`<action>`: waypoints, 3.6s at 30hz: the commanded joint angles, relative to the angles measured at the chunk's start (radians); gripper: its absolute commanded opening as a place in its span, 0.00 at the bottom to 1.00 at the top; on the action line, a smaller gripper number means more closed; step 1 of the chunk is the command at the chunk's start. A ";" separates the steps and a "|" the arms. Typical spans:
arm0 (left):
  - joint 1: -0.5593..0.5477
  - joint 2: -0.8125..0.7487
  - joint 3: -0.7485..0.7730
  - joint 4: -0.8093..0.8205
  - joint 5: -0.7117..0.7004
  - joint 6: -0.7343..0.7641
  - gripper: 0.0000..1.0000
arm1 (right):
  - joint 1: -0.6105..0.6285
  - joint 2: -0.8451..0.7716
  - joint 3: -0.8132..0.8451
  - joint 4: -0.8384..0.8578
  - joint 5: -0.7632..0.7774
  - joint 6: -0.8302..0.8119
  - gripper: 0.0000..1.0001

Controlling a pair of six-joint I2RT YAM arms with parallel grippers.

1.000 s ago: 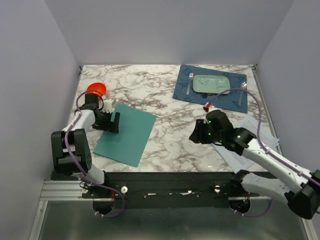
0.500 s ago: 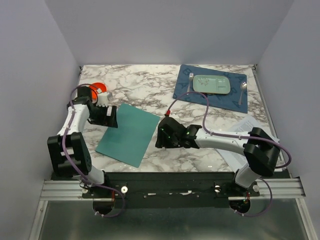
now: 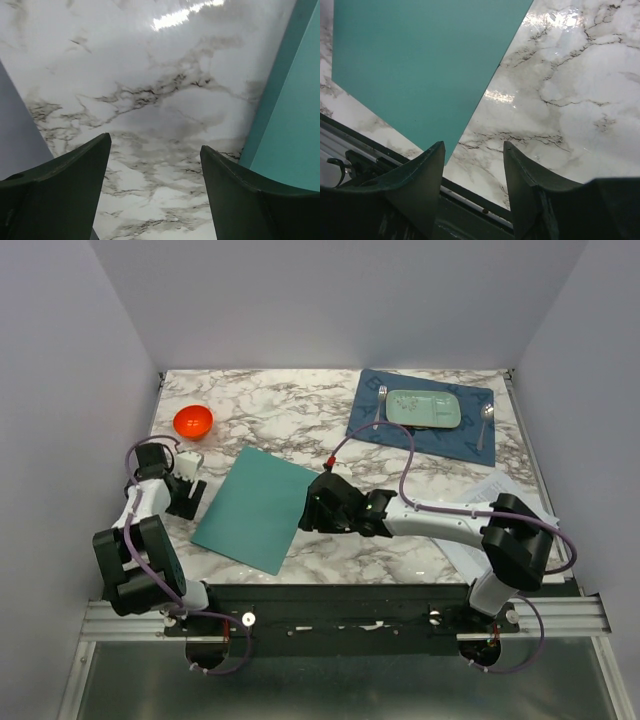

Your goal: Put the files into the folder

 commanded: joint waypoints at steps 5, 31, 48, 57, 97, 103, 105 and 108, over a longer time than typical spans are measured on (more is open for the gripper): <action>-0.130 -0.080 -0.172 0.204 -0.173 0.145 0.89 | 0.008 -0.082 -0.042 0.025 0.059 0.021 0.59; -0.789 -0.117 -0.137 -0.074 -0.145 -0.102 0.99 | -0.004 -0.358 -0.334 -0.182 0.183 0.303 0.63; -0.871 -0.152 0.100 -0.138 -0.142 -0.353 0.99 | 0.106 -0.501 -0.473 -0.098 0.062 0.499 0.63; -0.679 -0.004 0.213 0.049 -0.409 -0.418 0.99 | 0.154 -0.318 -0.503 0.232 0.085 0.564 0.66; -0.674 0.337 0.275 0.127 -0.395 -0.369 0.93 | 0.208 -0.126 -0.762 0.856 0.283 0.982 0.55; -0.679 0.323 0.227 0.135 -0.391 -0.352 0.93 | 0.208 -0.080 -0.750 0.935 0.298 0.975 0.54; -0.681 0.313 0.215 0.138 -0.395 -0.340 0.92 | 0.208 -0.073 -0.751 0.967 0.304 0.970 0.53; -0.682 0.305 0.192 0.149 -0.403 -0.321 0.92 | 0.209 -0.068 -0.756 0.984 0.316 0.964 0.52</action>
